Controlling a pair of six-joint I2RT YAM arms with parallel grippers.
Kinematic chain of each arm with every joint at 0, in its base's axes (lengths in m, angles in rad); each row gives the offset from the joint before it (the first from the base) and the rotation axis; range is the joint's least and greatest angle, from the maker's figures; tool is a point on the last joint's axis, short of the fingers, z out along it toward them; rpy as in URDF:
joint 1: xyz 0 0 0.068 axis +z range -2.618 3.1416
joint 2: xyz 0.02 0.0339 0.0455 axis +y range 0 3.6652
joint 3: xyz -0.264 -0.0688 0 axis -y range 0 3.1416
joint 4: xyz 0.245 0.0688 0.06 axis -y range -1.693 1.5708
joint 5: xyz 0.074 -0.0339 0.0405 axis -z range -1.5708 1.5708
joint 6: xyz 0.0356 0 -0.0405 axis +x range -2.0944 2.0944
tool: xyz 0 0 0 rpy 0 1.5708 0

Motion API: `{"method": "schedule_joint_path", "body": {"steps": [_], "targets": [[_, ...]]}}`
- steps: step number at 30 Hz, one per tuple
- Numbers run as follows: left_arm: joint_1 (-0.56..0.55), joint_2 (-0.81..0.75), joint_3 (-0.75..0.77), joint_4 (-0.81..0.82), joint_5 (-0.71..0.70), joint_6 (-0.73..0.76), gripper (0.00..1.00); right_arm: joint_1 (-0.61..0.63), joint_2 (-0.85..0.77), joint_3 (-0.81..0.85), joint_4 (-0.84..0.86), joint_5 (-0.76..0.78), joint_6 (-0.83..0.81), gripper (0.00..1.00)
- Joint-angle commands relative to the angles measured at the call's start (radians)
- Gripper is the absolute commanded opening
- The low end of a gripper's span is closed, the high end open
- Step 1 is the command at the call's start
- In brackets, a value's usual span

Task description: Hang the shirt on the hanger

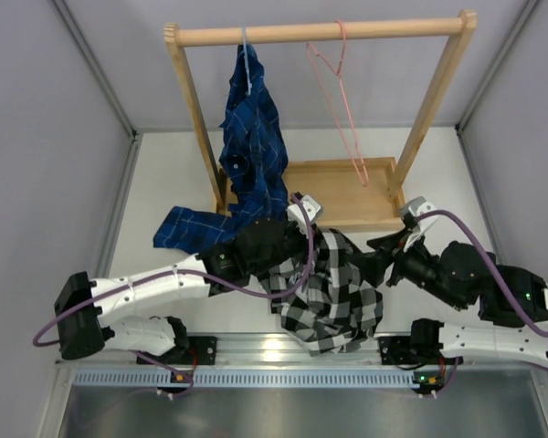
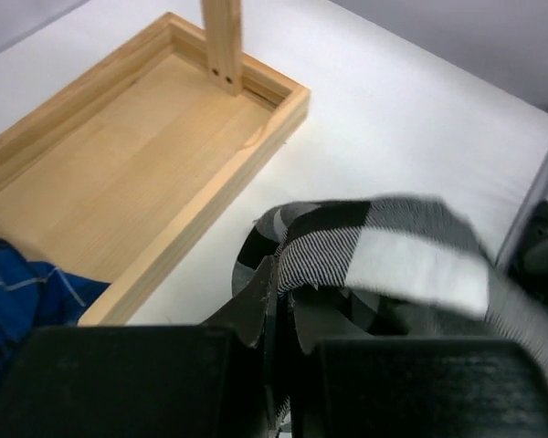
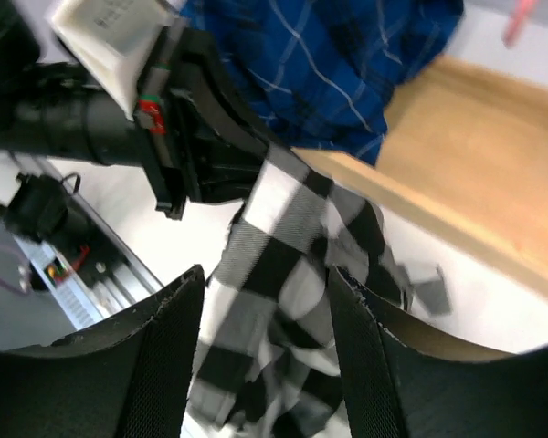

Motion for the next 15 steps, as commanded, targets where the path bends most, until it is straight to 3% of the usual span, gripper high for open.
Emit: {"method": "schedule_joint_path", "body": {"steps": [1, 6, 11, 15], "targets": [[0.000, 0.021, 0.089, 0.058, -0.239, -0.109, 0.00, -0.002, 0.042, 0.019, -0.098, 0.156, 0.267, 0.55], [0.003, 0.117, 0.188, -0.057, -0.412, -0.292, 0.00, 0.013, 0.241, 0.034, -0.212, 0.099, 0.436, 0.55], [0.026, 0.247, 0.304, -0.209, -0.496, -0.403, 0.00, 0.171, 0.479, 0.140, -0.357, 0.306, 0.601, 0.60], [0.047, 0.287, 0.335, -0.228, -0.466, -0.464, 0.00, 0.225, 0.564, 0.148, -0.384, 0.426, 0.727, 0.75]]}}
